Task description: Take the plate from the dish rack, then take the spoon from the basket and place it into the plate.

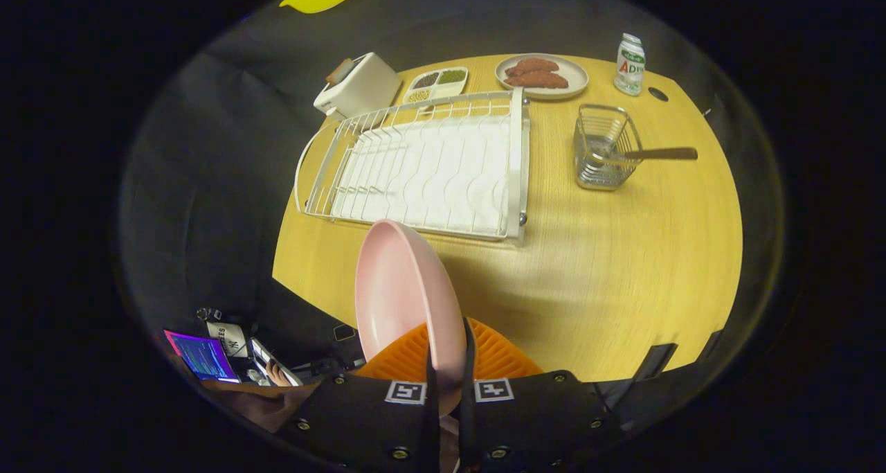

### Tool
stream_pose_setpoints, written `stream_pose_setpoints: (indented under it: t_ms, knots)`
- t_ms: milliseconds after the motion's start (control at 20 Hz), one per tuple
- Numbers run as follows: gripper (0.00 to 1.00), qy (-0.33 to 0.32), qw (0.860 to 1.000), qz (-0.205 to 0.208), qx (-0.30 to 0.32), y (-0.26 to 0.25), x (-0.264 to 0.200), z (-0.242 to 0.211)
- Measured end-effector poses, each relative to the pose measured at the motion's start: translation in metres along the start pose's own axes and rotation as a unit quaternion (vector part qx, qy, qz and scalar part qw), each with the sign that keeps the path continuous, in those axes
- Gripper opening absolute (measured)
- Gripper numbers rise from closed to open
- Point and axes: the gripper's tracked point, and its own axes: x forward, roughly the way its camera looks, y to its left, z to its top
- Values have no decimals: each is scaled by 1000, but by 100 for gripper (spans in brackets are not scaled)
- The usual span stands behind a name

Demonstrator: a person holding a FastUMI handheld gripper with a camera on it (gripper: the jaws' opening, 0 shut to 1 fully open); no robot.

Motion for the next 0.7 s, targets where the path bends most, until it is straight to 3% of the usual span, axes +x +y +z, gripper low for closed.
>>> stream_pose_setpoints:
  t_ms: [250,450,550,650,700]
  knots:
    - [11,19,999,6,33,-36,46,-18]
    - [11,15,1000,-2,16,-61,63,-21]
    - [11,9,1000,13,24,-64,71,-18]
    - [16,-2,1000,13,22,-70,74,-15]
    - [21,-17,1000,-8,2,-83,70,-9]
